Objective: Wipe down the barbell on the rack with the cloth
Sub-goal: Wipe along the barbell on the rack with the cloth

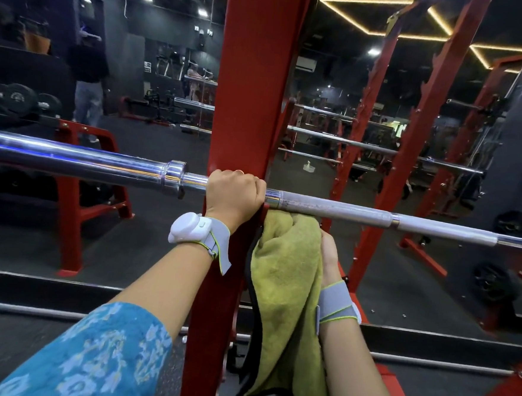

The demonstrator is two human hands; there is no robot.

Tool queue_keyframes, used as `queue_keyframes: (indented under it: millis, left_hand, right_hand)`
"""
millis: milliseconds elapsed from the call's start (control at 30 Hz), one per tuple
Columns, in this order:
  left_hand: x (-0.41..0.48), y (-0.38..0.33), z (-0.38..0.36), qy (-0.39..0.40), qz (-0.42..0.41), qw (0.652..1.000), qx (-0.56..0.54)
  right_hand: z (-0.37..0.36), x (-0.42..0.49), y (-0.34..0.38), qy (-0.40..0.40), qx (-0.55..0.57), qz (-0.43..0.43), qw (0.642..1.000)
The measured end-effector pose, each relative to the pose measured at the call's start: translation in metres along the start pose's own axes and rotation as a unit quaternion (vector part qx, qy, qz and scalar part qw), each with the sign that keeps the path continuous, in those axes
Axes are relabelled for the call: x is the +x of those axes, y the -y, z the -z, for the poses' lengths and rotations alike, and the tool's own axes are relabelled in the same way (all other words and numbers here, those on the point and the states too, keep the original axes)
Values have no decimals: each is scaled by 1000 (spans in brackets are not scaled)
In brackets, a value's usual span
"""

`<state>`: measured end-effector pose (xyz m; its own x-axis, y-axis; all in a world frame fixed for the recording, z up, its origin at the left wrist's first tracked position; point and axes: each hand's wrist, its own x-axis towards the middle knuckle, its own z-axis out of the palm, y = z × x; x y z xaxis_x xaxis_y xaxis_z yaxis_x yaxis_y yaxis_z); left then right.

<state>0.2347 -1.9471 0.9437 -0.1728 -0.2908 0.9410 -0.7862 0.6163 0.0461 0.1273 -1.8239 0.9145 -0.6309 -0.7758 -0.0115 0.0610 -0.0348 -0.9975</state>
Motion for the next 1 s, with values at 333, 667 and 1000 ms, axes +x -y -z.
queue_keyframes:
  millis: [333,667,1000]
  left_hand:
    - [1,1,0,12,-1,1000,6]
    - [1,1,1,4,-8,1000,2]
    - [0,2,0,8,-13,1000,6]
  right_hand:
    - [12,-38,50,-3,218,97,971]
    - [-38,9,40,-239,-435,470,730]
    - [-44,8,40,-229,-583,391,674]
